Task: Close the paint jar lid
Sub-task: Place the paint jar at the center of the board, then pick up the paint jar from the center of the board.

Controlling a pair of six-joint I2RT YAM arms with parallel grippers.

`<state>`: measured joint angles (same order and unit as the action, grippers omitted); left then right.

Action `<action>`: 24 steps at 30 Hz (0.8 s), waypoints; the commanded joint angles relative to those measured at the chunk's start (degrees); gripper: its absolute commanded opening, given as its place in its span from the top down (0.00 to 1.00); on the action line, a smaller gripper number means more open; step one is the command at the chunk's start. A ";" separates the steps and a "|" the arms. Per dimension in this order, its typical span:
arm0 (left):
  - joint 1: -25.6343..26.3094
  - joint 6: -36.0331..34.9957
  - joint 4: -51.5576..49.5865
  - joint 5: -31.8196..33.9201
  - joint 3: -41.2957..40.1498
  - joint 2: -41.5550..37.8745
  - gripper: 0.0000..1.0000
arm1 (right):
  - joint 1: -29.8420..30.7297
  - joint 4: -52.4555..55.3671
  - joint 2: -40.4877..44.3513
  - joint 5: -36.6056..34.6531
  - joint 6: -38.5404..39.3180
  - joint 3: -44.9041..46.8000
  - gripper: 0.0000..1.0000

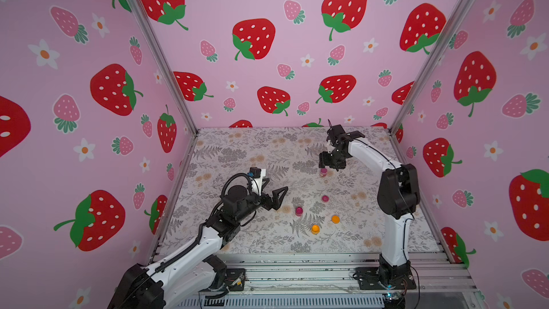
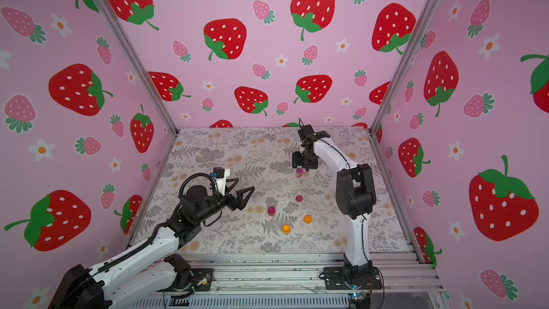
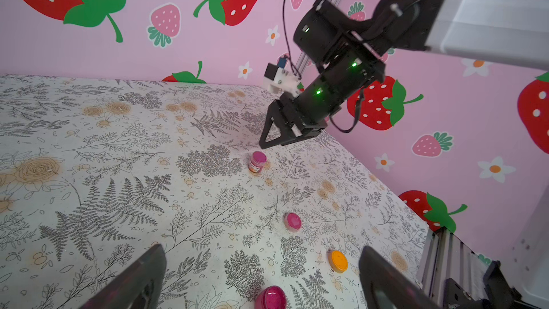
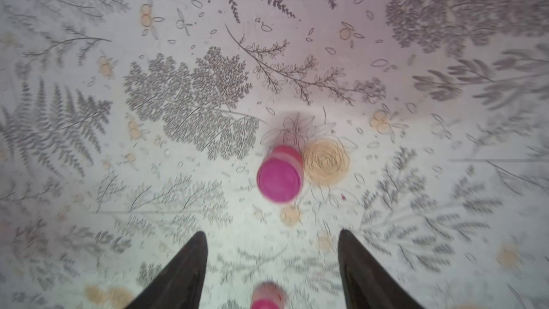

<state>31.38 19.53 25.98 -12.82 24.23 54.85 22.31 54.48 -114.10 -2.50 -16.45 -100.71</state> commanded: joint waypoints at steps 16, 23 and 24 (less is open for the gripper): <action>0.02 -0.81 0.72 0.95 -7.90 -8.70 0.01 | 24.96 -9.29 26.20 8.79 -4.48 32.19 0.29; 0.05 -1.68 -2.94 1.95 -9.90 -14.42 0.01 | 31.00 -15.53 20.35 4.01 -4.93 33.30 0.29; 0.00 -1.86 -3.43 2.17 -9.99 -14.92 0.01 | 31.36 -16.07 19.63 3.56 -4.87 33.22 0.29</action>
<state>31.38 18.65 24.32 -11.90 14.48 41.32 52.56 41.95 -92.36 3.42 -20.43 -67.81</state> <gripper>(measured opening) 0.993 0.708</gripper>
